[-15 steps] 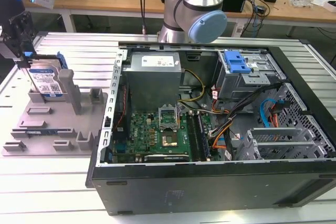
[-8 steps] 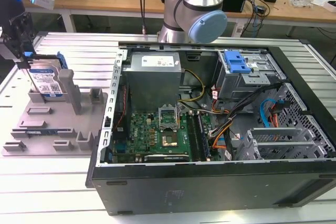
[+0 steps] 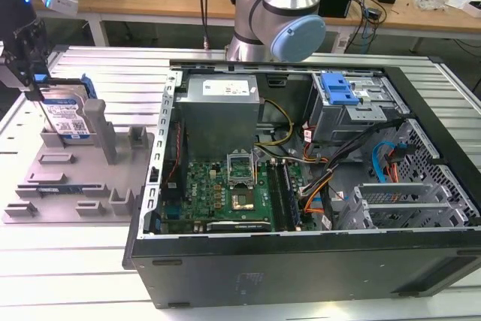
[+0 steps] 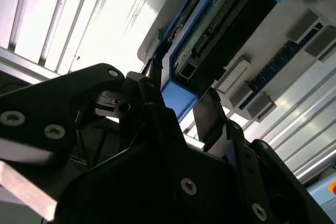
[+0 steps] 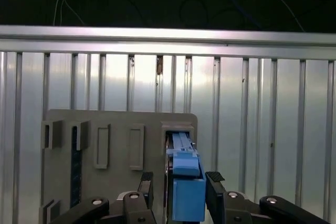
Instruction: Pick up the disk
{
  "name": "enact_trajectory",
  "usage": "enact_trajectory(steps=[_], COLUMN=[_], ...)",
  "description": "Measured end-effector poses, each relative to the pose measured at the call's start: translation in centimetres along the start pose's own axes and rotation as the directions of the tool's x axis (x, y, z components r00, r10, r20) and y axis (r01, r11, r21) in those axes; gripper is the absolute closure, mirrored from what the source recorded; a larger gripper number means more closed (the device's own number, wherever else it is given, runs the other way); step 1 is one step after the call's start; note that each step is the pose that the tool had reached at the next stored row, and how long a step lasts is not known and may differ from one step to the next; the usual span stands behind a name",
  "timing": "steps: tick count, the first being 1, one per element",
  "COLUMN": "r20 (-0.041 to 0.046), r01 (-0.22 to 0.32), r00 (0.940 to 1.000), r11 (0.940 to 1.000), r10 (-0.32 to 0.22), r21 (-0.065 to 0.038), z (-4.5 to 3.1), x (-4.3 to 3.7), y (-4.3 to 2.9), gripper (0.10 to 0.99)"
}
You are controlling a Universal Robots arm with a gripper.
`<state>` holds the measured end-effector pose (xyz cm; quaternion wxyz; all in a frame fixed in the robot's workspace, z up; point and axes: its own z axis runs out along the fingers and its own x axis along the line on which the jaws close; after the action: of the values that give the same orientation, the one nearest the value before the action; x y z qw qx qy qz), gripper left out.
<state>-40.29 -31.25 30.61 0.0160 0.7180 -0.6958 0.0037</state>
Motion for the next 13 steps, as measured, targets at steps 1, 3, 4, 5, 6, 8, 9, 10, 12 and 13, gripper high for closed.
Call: enact_trajectory(steps=[1,3,4,5,6,8,9,10,12,13], r20=[0.0000,0.0000,0.0000,0.0000,0.0000,0.0000,0.0000,0.0000,0.0001,0.0001], r01=[0.000,0.000,0.000,0.000,0.000,0.000,0.000,0.000,0.000,0.000], r00=[1.0000,1.0000,1.0000,1.0000,1.0000,1.0000,1.0000,1.0000,1.0000,1.0000], r11=[1.0000,1.0000,1.0000,1.0000,1.0000,1.0000,1.0000,1.0000,1.0000,1.0000], r10=[0.000,0.000,0.000,0.000,0.000,0.000,0.000,0.000,0.000,0.000], r21=[0.000,0.000,0.000,0.000,0.000,0.000,0.000,0.000,0.000,0.000], z=[0.01,0.03,0.05,0.06,0.07,0.08,0.07,0.08,0.11,0.12], x=[0.00,0.00,0.00,0.00,0.00,0.00,0.00,0.00,-0.01,0.00], y=[0.00,0.00,0.00,-0.01,-0.01,-0.01,-0.01,-0.01,-0.01,-0.01], gripper=[0.569,0.588,0.659,0.659,0.659,0.659,0.659,0.659,0.659,0.659])
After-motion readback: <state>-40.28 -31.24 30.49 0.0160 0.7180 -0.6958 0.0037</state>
